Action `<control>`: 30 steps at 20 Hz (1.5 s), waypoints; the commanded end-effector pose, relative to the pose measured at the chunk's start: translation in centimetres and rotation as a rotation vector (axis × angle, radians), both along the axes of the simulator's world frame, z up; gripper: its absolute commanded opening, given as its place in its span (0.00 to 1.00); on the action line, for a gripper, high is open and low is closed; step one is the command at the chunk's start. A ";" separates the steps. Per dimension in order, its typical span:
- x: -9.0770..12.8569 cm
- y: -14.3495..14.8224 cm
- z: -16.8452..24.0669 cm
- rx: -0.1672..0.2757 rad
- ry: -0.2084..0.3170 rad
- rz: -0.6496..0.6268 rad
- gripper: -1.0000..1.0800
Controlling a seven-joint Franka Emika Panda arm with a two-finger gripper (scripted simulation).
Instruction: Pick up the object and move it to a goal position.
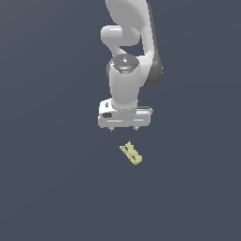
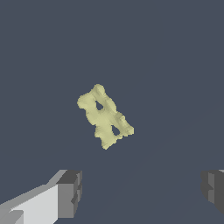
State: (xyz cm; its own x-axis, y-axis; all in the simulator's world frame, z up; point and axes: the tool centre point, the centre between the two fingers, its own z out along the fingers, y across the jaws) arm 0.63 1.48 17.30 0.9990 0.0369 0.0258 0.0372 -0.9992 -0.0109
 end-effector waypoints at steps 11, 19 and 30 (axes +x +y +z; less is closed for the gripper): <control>-0.1 -0.5 0.0 -0.023 -0.007 0.034 0.96; 0.2 -0.3 -0.5 -0.024 -0.005 0.063 0.96; 2.2 1.3 -4.4 -0.031 0.009 0.280 0.96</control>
